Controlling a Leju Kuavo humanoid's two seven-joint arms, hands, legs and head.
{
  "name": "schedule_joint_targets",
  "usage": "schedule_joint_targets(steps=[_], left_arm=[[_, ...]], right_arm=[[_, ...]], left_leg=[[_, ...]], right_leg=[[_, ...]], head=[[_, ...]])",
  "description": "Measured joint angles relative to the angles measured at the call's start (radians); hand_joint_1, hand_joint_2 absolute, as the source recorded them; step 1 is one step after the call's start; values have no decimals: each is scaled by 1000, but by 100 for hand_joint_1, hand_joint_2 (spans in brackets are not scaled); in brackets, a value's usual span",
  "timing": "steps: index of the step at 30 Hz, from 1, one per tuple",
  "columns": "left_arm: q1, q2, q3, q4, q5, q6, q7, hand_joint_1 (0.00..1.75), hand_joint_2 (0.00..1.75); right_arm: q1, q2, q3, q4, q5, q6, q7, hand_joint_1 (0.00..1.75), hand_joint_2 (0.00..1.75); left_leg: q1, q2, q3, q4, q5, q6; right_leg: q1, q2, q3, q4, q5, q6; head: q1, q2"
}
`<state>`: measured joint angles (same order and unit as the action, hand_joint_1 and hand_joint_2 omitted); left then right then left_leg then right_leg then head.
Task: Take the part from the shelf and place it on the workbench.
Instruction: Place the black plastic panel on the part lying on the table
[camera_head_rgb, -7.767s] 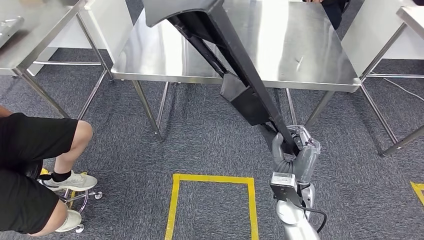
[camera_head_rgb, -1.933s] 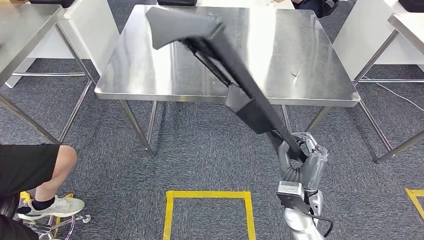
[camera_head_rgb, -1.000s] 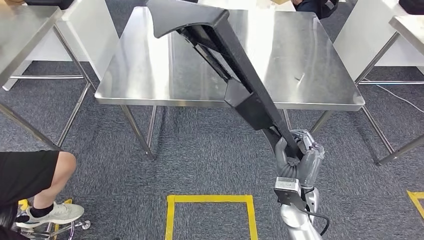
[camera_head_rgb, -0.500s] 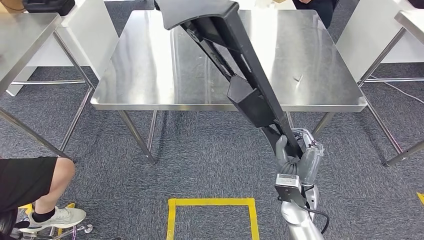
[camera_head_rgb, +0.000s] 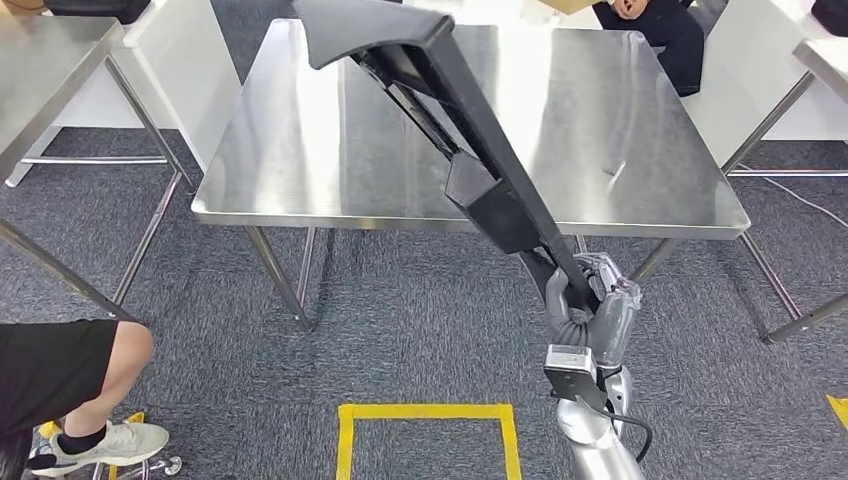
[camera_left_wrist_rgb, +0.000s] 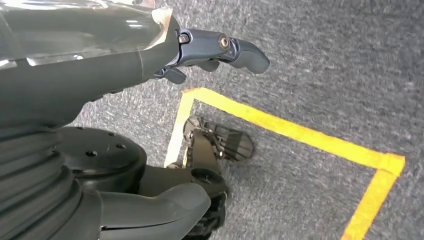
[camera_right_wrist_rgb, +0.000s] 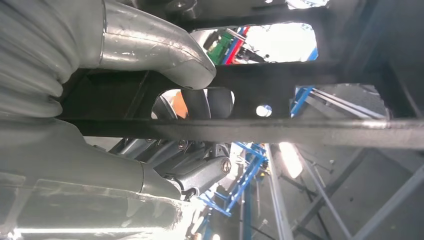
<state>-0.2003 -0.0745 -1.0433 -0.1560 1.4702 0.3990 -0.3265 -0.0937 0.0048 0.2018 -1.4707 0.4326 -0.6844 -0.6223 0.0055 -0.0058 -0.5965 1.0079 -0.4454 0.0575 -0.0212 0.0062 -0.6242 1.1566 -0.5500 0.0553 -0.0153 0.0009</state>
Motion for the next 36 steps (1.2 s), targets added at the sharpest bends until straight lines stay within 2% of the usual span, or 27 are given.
schedule_joint_targets(steps=[2, 3, 4, 6, 7, 8, 9, 10, 12, 13, 14, 16, 17, 18, 19, 21, 22, 23, 24, 26, 28, 29, 32, 33, 34, 35, 36], left_arm=[[0, 0, 0, 0, 0, 0, 0, 0, 175], [1, 0, 0, 0, 0, 0, 0, 0, 175], [1, 0, 0, 0, 0, 0, 0, 0, 175], [1, -1, 0, 0, 0, 0, 0, 0, 175], [1, -2, 0, 0, 0, 0, 0, 0, 175], [1, -2, 0, 0, 0, -1, 0, 0, 175], [1, -2, 0, 0, 0, -1, 0, 0, 175], [1, -2, 0, 0, 0, -1, 1, 0, 175], [0, -1, 1, -1, 0, 0, 2, 0, 175], [0, -1, 1, -1, 0, 1, 3, 0, 175], [-1, -1, 1, -1, 0, 2, 3, 0, 175], [1, -1, 1, -2, 0, 3, 4, 0, 175], [2, 0, 1, -2, 0, 4, 4, 0, 175], [3, 0, 1, -2, 0, 5, 5, 0, 175], [4, 0, 2, -2, 0, 6, 5, 0, 175], [5, 0, 4, -2, 0, 7, 5, 0, 175], [5, 0, 5, -2, 1, 7, 5, 0, 175], [4, 1, 7, -2, 1, 8, 5, 0, 175], [4, 1, 8, -2, 1, 8, 5, 0, 175], [4, 1, 10, -2, 2, 8, 5, 0, 175], [6, 0, 12, -2, 2, 8, 4, 0, 175], [6, 0, 12, -2, 1, 7, 3, 0, 175], [7, -1, 13, -3, -1, 7, 2, 0, 175], [9, -1, 13, -3, -1, 7, 2, 0, 175], [10, -1, 13, -3, -1, 8, 2, 0, 175], [11, -1, 14, -3, -1, 9, 2, 0, 175], [12, -2, 14, -3, -1, 9, 1, 0, 175]], right_arm=[[1, -2, 1, 6, -1, 0, 0, 175, 175], [2, -3, 2, 8, -2, 0, 0, 175, 175], [2, -4, 2, 11, -2, 0, 0, 175, 175], [0, -5, 2, 13, -2, 0, 0, 175, 175], [-1, -6, 3, 14, -2, 0, -1, 175, 175], [-2, -6, 4, 16, -2, 0, -2, 175, 175], [-3, -6, 5, 17, -3, 0, -2, 175, 175], [-4, -7, 6, 19, -4, 0, -3, 175, 175], [-7, -7, 7, 22, -6, 0, -6, 175, 175], [-10, -6, 7, 23, -7, 0, -8, 175, 175], [-13, -5, 8, 25, -8, 0, -10, 175, 175], [-18, -3, 11, 30, -10, 0, -13, 175, 175], [-19, -2, 12, 33, -10, 0, -14, 175, 175], [-19, -2, 14, 37, -11, 0, -15, 175, 175], [-20, -2, 15, 41, -12, 0, -15, 175, 175], [-22, -1, 16, 47, -15, 0, -15, 175, 175], [-26, 0, 16, 50, -17, 0, -15, 175, 175], [-30, 0, 17, 52, -18, 0, -16, 175, 175], [-34, 1, 18, 54, -19, 0, -16, 175, 175], [-40, 1, 20, 57, -20, 0, -18, 175, 175], [-43, 1, 22, 59, -22, 0, -18, 175, 175], [-45, 1, 23, 59, -22, 0, -18, 175, 175], [-45, 0, 26, 62, -23, 0, -18, 175, 175], [-42, -1, 26, 63, -23, 0, -18, 175, 175], [-40, -2, 27, 64, -23, 0, -18, 175, 175], [-38, -2, 27, 64, -24, 0, -18, 175, 175], [-38, -3, 27, 65, -24, 0, -18, 175, 175]], left_leg=[[-3, -1, 5, 0, -6, 6], [-4, -2, 9, 1, -10, 6], [-5, -4, 15, 1, -14, 5], [-5, -6, 30, 1, -25, 0], [-8, -8, 35, 1, -31, -5], [-10, -8, 38, 1, -36, -10], [-11, -8, 40, 1, -39, -14], [-12, -8, 41, -1, -42, -19], [-9, -7, 39, 7, -52, -29], [-7, -5, 30, 30, -65, -35], [-5, -4, 8, 74, -86, -41], [0, -2, -67, 210, -135, -50], [2, -2, -107, 270, -148, -53], [4, -2, -133, 297, -142, -55], [6, -1, -139, 284, -114, -56], [7, 1, -98, 161, -26, -52], [6, 2, -69, 96, 4, -50], [3, 2, -46, 49, 18, -45], [0, 3, -33, 24, 17, -39], [-4, 1, -23, 14, 3, -23], [-2, -1, -9, 6, -1, -8], [0, -2, 0, 2, -5, -2], [-1, -2, 19, 0, -23, 10], [-2, -4, 28, 0, -31, 10], [-2, -6, 39, 0, -40, 10], [-2, -7, 53, 0, -50, 8], [-2, -9, 67, 0, -61, 5]], right_leg=[[0, 0, -76, 125, -32, 0], [0, 0, -93, 140, -25, 5], [0, 0, -88, 111, -1, 13], [0, -2, -32, -32, 72, 24], [3, -4, -3, -96, 99, 22], [5, -5, 16, -135, 113, 16], [8, -5, 24, -149, 115, 7], [11, -4, 26, -150, 113, -1], [4, -3, 33, -153, 108, -17], [0, -2, 39, -155, 105, -25], [-4, -2, 46, -157, 101, -34], [-3, -3, 57, -157, 92, -45], [-2, -3, 62, -156, 87, -48], [-2, -2, 68, -156, 81, -48], [-2, -1, 76, -156, 75, -46], [-4, 2, 96, -157, 59, -39], [-2, 2, 103, -157, 51, -34], [1, 3, 108, -158, 44, -28], [3, 3, 111, -159, 40, -21], [7, 4, 119, -161, 39, -9], [7, 2, 109, -133, 32, -2], [7, 1, 85, -91, 23, 0], [6, 0, -46, 104, -29, -3], [6, 0, -79, 139, -37, -1], [5, -1, -94, 135, -28, 5], [5, -1, -89, 92, 1, 13], [5, -3, -70, 22, 44, 21]], head=[[0, 0], [0, 0], [0, 0], [0, 0], [0, 0], [-1, 0], [-1, 0], [-2, 0], [-2, 0], [-3, 0], [-3, 0], [-4, 0], [-3, 0], [-4, 0], [-4, 0], [-3, 0], [-3, 0], [-3, 0], [-3, 0], [-3, 0], [-2, 0], [-1, 0], [1, 0], [1, 0], [1, 0], [1, 0], [1, 0]])
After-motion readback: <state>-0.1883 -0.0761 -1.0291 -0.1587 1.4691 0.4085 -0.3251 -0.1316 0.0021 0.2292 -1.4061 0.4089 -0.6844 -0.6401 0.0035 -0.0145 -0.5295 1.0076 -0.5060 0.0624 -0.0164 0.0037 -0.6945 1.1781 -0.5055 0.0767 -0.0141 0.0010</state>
